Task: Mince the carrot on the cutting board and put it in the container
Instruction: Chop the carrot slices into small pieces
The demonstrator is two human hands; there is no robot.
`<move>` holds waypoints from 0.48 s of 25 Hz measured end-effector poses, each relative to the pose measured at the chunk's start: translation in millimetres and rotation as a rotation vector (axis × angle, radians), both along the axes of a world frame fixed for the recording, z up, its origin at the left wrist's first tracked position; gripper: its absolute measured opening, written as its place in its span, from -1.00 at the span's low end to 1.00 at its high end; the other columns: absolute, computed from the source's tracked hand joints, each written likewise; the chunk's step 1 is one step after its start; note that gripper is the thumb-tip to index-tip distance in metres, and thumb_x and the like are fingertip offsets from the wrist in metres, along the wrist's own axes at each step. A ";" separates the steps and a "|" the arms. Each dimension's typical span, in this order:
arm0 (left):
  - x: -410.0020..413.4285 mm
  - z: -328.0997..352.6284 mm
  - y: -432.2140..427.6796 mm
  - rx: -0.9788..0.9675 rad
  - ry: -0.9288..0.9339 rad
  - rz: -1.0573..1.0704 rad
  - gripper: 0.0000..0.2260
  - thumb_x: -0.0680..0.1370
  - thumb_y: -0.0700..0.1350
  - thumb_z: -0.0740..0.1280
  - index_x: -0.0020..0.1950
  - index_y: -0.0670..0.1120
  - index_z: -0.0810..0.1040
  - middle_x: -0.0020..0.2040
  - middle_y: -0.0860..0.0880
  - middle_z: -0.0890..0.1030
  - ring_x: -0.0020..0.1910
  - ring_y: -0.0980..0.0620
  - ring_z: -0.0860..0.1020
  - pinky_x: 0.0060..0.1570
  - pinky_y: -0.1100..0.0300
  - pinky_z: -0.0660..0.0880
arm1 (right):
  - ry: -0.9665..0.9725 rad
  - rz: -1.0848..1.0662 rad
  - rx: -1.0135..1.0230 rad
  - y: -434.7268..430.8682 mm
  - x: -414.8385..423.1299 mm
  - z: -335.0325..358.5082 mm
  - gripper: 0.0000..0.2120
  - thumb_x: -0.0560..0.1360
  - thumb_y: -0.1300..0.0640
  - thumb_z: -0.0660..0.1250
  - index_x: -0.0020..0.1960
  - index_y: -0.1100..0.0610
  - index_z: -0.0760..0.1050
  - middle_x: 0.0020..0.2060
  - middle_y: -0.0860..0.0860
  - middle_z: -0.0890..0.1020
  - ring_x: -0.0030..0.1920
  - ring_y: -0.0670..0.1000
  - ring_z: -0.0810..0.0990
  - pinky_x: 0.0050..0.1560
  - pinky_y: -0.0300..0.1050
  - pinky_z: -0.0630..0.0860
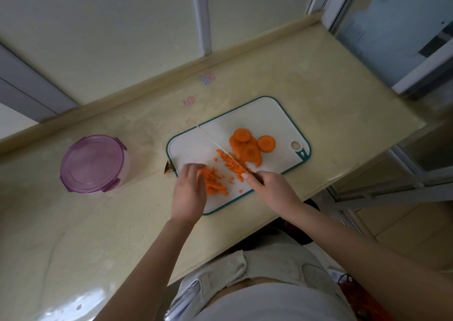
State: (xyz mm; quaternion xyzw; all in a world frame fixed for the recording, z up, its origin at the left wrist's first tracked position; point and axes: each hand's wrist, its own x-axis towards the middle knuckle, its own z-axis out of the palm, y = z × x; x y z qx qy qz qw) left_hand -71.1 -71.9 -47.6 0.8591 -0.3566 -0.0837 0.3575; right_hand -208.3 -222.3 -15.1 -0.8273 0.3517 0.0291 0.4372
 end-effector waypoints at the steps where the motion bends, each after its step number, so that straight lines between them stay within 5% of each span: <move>1: -0.9 10.7 -2.4 -0.112 -0.027 0.128 -0.83 0.56 -0.23 0.17 0.10 -0.19 0.50 0.01 -0.10 0.49 0.04 -0.06 0.47 0.06 0.21 0.34 | 0.024 0.037 -0.046 -1.3 -2.8 -0.2 -0.62 0.55 -0.19 0.20 -0.37 -0.03 0.33 -0.49 -0.11 0.38 -0.45 -0.15 0.36 -0.42 -0.27 0.20; 5: 7.1 48.3 -17.3 -0.270 -0.082 0.195 -0.86 0.52 -0.22 0.18 0.03 -0.19 0.48 -0.04 0.03 0.40 -0.03 0.00 0.42 -0.01 0.21 0.34 | 0.082 0.199 -0.300 -3.6 -11.8 -7.4 -0.56 0.47 -0.29 0.23 -0.37 0.00 0.27 -0.51 -0.14 0.35 -0.42 -0.09 0.40 -0.37 -0.19 0.26; 8: 21.0 56.5 -28.6 0.006 0.042 -0.124 -0.78 0.53 -0.15 0.32 0.17 -0.11 0.52 0.09 -0.01 0.48 0.12 -0.04 0.44 0.15 0.12 0.35 | -0.110 0.290 -0.571 -0.6 -12.3 -20.4 -0.53 0.40 -0.34 0.18 -0.41 0.03 0.31 -0.58 -0.10 0.42 -0.53 -0.07 0.46 -0.47 -0.30 0.18; 12: 25.6 46.2 -40.5 0.496 0.171 -0.531 -0.39 0.48 0.09 0.37 0.46 -0.02 0.26 0.41 -0.06 0.35 0.40 -0.05 0.27 0.37 0.08 0.17 | -0.256 0.361 -0.632 2.4 -10.9 -31.3 -0.58 0.36 -0.34 0.17 -0.40 -0.01 0.35 -0.54 -0.06 0.53 -0.53 -0.04 0.53 -0.52 -0.31 0.27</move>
